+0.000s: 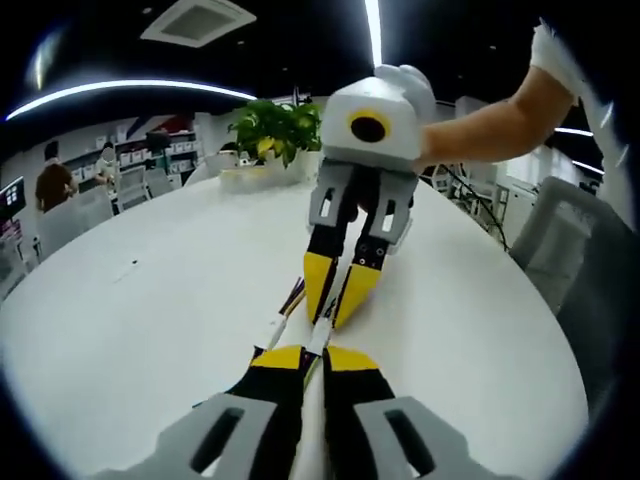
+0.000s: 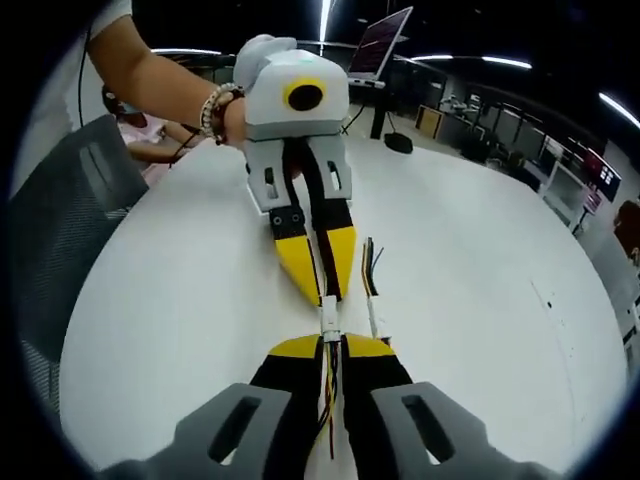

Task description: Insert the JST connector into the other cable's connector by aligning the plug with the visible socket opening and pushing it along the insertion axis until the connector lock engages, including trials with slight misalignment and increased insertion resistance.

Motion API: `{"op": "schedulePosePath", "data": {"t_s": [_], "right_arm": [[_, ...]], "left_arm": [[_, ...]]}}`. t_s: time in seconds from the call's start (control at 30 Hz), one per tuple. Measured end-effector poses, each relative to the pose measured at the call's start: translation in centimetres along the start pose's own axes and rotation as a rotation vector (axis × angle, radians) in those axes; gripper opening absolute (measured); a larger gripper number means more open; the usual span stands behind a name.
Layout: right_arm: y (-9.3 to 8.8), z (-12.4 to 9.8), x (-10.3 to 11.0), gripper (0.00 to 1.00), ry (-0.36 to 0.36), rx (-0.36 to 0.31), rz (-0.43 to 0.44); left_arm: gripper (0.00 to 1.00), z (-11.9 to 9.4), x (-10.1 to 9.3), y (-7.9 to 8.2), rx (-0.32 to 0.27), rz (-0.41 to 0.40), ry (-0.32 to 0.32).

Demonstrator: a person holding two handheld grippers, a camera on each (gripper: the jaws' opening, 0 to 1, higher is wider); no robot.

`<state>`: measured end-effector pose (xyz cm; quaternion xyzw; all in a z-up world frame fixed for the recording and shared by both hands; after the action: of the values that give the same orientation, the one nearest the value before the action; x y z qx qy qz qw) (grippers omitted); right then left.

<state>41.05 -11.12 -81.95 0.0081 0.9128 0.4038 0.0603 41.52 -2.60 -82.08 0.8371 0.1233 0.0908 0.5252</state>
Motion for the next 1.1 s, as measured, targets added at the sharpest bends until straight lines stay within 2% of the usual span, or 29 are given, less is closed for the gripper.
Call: {"op": "schedulePosePath", "data": {"t_s": [0.2, 0.5, 0.77, 0.87, 0.93, 0.97, 1.03, 1.1], "right_arm": [[-0.5, 0.3, -0.3, 0.04, -0.008, 0.007, 0.002], [-0.6, 0.2, -0.3, 0.05, -0.025, -0.003, 0.043], [-0.4, -0.7, -0.2, 0.1, -0.06, 0.02, 0.035], [-0.1, -1.3, -0.3, 0.11, -0.083, 0.013, 0.043], [0.3, -2.0, -0.4, 0.13, -0.117, -0.016, 0.078], [0.6, -2.3, -0.3, 0.14, -0.123, -0.035, 0.094], [1.0, -2.8, -0.1, 0.16, -0.139, -0.062, 0.116], [1.2, -3.2, 0.0, 0.18, -0.16, -0.076, 0.13]], "left_arm": [[0.0, 0.3, 0.1, -0.4, 0.023, 0.013, 0.009], [0.01, 0.4, 0.1, -0.3, 0.025, 0.02, 0.017], [0.05, -0.8, 0.5, 0.0, 0.019, 0.007, 0.052], [0.06, -1.4, 0.4, 0.3, 0.002, -0.01, 0.063], [0.07, -1.8, 0.3, 0.8, -0.021, -0.037, 0.074], [0.09, -1.9, 0.1, 1.3, -0.059, -0.072, 0.08], [0.17, -2.2, 0.0, 1.7, -0.072, -0.089, 0.086], [0.19, -2.6, -0.4, 2.1, -0.08, -0.084, 0.089]]}}
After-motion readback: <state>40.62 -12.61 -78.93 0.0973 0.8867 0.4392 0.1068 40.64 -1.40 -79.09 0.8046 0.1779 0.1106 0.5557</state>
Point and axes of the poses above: the point that each gripper's makers call its tool centre point, and the gripper's own axes: z roughly forward along the fingers, x roughly to its left, y roughly out of its top, the point moved 5 cm from there along -z, roughly backward along the fingers, and after that the axes turned 1 degree about -x, right-handed, at the moved point
